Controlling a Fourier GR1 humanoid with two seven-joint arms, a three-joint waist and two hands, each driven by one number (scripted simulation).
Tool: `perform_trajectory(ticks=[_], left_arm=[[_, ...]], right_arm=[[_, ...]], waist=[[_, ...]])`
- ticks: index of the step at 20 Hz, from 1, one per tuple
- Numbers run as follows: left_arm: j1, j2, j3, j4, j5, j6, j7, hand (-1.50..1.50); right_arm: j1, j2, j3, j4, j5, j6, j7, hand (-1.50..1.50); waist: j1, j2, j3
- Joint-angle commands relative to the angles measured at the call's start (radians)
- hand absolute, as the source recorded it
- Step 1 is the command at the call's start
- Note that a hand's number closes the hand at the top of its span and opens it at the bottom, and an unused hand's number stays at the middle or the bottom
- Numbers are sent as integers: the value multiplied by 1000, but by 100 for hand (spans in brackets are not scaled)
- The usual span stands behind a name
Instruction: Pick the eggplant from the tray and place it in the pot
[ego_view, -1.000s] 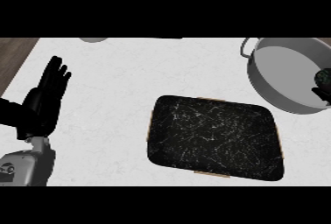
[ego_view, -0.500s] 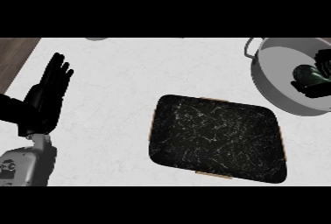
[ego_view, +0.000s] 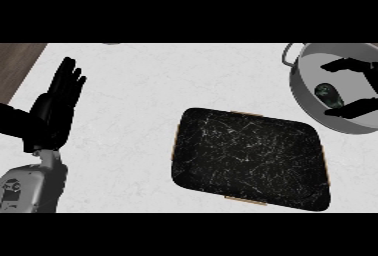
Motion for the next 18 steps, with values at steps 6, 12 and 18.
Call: perform_trajectory(ticks=[6,12,18], left_arm=[[-4,-3,-8,-25,-14,17,34,0],[-1,-4,1,-5,-5,7,10,0],[-15,-9,4,9,2,4,-1,0]], right_arm=[[-60,2,-161,110,-174,272,-34,-150],[-62,-128,-222,133,-239,407,9,-150],[-43,-204,-230,117,-252,496,40,-150]], waist=[[-3,-1,2],[-2,8,3],[-4,17,6]])
